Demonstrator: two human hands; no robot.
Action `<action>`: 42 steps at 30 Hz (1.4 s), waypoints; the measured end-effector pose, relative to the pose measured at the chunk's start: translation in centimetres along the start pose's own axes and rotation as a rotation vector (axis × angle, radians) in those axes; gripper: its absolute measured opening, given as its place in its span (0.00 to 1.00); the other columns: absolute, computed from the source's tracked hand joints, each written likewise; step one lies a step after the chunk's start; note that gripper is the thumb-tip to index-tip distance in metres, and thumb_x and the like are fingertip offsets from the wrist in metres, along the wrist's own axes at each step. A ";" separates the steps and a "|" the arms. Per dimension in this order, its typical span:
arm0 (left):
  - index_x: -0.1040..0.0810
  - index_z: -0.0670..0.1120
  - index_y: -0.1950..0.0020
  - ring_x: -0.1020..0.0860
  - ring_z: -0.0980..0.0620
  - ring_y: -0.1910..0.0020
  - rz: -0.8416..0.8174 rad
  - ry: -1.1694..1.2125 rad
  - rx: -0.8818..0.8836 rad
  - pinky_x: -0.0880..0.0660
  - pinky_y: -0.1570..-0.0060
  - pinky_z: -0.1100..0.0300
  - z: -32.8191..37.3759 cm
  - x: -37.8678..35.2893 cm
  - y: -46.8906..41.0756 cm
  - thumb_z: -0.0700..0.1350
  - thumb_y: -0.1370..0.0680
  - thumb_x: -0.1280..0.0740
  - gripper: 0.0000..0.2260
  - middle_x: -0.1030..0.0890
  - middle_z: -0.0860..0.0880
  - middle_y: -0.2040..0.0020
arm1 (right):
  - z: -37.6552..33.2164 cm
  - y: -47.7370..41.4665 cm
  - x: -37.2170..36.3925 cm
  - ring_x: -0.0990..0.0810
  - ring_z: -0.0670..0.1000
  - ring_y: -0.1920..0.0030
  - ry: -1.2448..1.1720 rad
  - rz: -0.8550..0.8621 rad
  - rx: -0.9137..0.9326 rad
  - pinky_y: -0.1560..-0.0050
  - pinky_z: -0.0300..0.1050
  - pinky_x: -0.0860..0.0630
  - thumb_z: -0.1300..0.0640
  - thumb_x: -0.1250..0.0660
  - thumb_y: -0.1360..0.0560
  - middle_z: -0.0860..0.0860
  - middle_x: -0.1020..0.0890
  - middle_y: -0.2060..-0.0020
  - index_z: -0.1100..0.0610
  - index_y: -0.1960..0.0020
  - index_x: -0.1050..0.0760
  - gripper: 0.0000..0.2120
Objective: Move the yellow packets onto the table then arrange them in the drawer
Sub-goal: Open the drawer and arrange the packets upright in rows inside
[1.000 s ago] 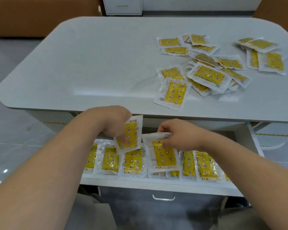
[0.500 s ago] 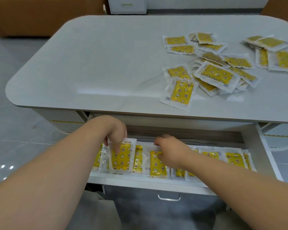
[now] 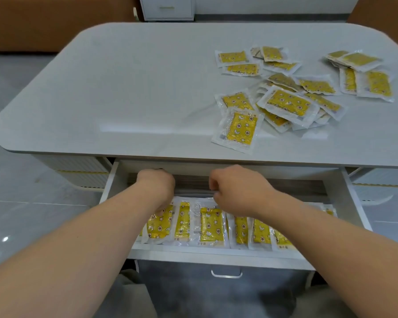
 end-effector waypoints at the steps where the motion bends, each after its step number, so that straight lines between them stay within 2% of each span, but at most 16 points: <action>1: 0.23 0.49 0.35 0.21 0.48 0.44 0.011 0.013 -0.016 0.26 0.55 0.54 0.4 0.8 0.6 0.54 0.29 0.21 0.25 0.20 0.52 0.43 | 0.4 0.4 1.2 0.21 0.51 0.56 -0.018 0.024 -0.022 0.56 0.48 0.21 0.53 0.39 0.22 0.47 0.20 0.56 0.48 0.50 0.24 0.06; 5: 0.23 0.48 0.56 0.21 0.50 0.56 0.206 0.250 -0.148 0.22 0.54 0.54 1.8 6.4 4.4 0.60 0.28 0.25 0.17 0.21 0.52 0.58 | 4.1 1.4 6.4 0.22 0.51 0.61 -0.142 0.248 -0.205 0.63 0.44 0.27 0.52 0.41 0.23 0.47 0.21 0.63 0.50 0.60 0.24 0.09; 8: 0.23 0.50 0.60 0.23 0.52 0.60 0.420 0.450 -0.229 0.25 0.60 0.56 2.6 10.5 7.6 0.61 0.23 0.31 0.16 0.21 0.52 0.62 | 8.2 2.2 10.0 0.22 0.56 0.61 -0.155 0.556 -0.365 0.64 0.45 0.29 0.54 0.43 0.23 0.51 0.20 0.63 0.53 0.59 0.24 0.11; 10: 0.24 0.52 0.57 0.23 0.53 0.59 0.644 0.524 -0.249 0.25 0.60 0.55 3.3 12.5 8.9 0.61 0.21 0.35 0.14 0.21 0.53 0.60 | 10.2 2.5 11.5 0.22 0.59 0.52 -0.050 0.746 -0.367 0.57 0.51 0.26 0.54 0.41 0.22 0.54 0.19 0.54 0.55 0.50 0.22 0.10; 11: 0.23 0.52 0.52 0.22 0.52 0.55 0.745 0.542 -0.271 0.24 0.56 0.54 3.8 13.1 9.2 0.61 0.20 0.37 0.13 0.20 0.54 0.56 | 11.1 2.2 11.7 0.24 0.62 0.43 0.021 0.774 -0.348 0.47 0.56 0.25 0.53 0.40 0.22 0.57 0.20 0.44 0.56 0.42 0.22 0.13; 14: 0.30 0.51 0.29 0.29 0.48 0.32 0.840 0.417 -0.384 0.28 0.37 0.50 6.1 13.1 7.8 0.59 0.18 0.39 0.21 0.26 0.52 0.30 | 13.7 0.4 10.0 0.42 0.62 0.22 0.085 0.560 -0.352 0.26 0.63 0.40 0.47 0.43 0.17 0.56 0.39 0.21 0.55 0.21 0.39 0.27; 16: 0.40 0.50 0.21 0.38 0.47 0.23 0.796 0.294 -0.412 0.35 0.29 0.48 7.3 12.5 6.3 0.60 0.17 0.43 0.27 0.39 0.50 0.20 | 14.8 -0.5 8.5 0.49 0.60 0.19 0.092 0.420 -0.380 0.23 0.62 0.46 0.43 0.49 0.15 0.54 0.45 0.18 0.51 0.18 0.46 0.29; 17: 0.43 0.49 0.19 0.41 0.47 0.22 0.764 0.263 -0.408 0.37 0.28 0.48 7.6 12.1 5.7 0.61 0.16 0.45 0.28 0.42 0.50 0.18 | 15.0 -0.6 8.0 0.47 0.60 0.20 0.103 0.414 -0.378 0.23 0.62 0.46 0.43 0.50 0.15 0.54 0.42 0.19 0.51 0.18 0.44 0.27; 20: 0.39 0.49 0.21 0.35 0.46 0.26 0.789 0.209 -0.373 0.35 0.31 0.47 7.9 11.5 4.7 0.61 0.16 0.48 0.26 0.35 0.49 0.22 | 14.3 -0.2 8.8 0.30 0.62 0.32 0.154 0.585 -0.322 0.32 0.61 0.35 0.48 0.46 0.15 0.58 0.25 0.35 0.56 0.32 0.25 0.19; 22: 0.37 0.49 0.23 0.30 0.44 0.32 0.878 0.188 -0.329 0.33 0.36 0.48 7.8 11.9 5.0 0.59 0.16 0.47 0.25 0.27 0.48 0.29 | 13.9 0.2 9.5 0.24 0.64 0.43 0.156 0.669 -0.298 0.37 0.60 0.32 0.52 0.42 0.16 0.59 0.23 0.45 0.58 0.41 0.21 0.14; 24: 0.38 0.47 0.21 0.28 0.44 0.35 0.921 0.182 -0.284 0.32 0.38 0.48 7.5 12.3 5.2 0.58 0.16 0.47 0.25 0.25 0.47 0.33 | 14.0 0.2 9.5 0.24 0.64 0.47 0.148 0.677 -0.311 0.39 0.59 0.32 0.55 0.38 0.18 0.59 0.24 0.46 0.57 0.41 0.22 0.11; 29: 0.23 0.46 0.36 0.29 0.44 0.44 0.959 0.146 -0.223 0.33 0.47 0.51 6.8 12.1 5.0 0.52 0.15 0.46 0.17 0.25 0.46 0.43 | 14.0 0.2 9.0 0.31 0.65 0.34 0.068 0.633 -0.417 0.33 0.60 0.36 0.55 0.33 0.24 0.60 0.29 0.34 0.55 0.28 0.31 0.25; 32: 0.21 0.44 0.42 0.28 0.43 0.42 1.003 0.244 -0.255 0.32 0.49 0.51 6.2 12.1 4.9 0.48 0.16 0.41 0.13 0.25 0.45 0.41 | 13.9 0.0 8.8 0.33 0.64 0.32 0.020 0.571 -0.457 0.33 0.60 0.37 0.57 0.36 0.24 0.58 0.27 0.33 0.54 0.29 0.31 0.24; 34: 0.23 0.43 0.41 0.28 0.42 0.38 0.972 0.306 -0.276 0.30 0.46 0.49 5.8 12.0 4.7 0.47 0.17 0.39 0.11 0.25 0.44 0.38 | 13.8 0.1 8.7 0.33 0.63 0.32 0.008 0.560 -0.469 0.33 0.59 0.37 0.57 0.36 0.25 0.57 0.26 0.35 0.54 0.32 0.29 0.21; 37: 0.27 0.45 0.41 0.26 0.45 0.45 0.897 0.429 -0.291 0.27 0.46 0.50 5.3 11.8 4.5 0.50 0.17 0.39 0.10 0.24 0.46 0.43 | 13.3 0.5 8.4 0.35 0.62 0.31 -0.029 0.537 -0.473 0.33 0.58 0.39 0.57 0.36 0.25 0.56 0.27 0.34 0.53 0.31 0.28 0.22; 42: 0.30 0.47 0.30 0.27 0.45 0.40 0.866 0.453 -0.245 0.28 0.41 0.49 4.7 11.7 4.3 0.59 0.20 0.38 0.23 0.27 0.46 0.39 | 12.8 0.8 8.4 0.33 0.61 0.35 -0.193 0.530 -0.486 0.35 0.54 0.37 0.58 0.32 0.28 0.55 0.30 0.38 0.50 0.34 0.29 0.23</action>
Point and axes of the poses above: each hand's wrist, its own y-axis away from the middle knuckle, its own x-axis out of the back of the hand, z = x × y, the point moved 7 cm from there along -y, towards the middle knuckle
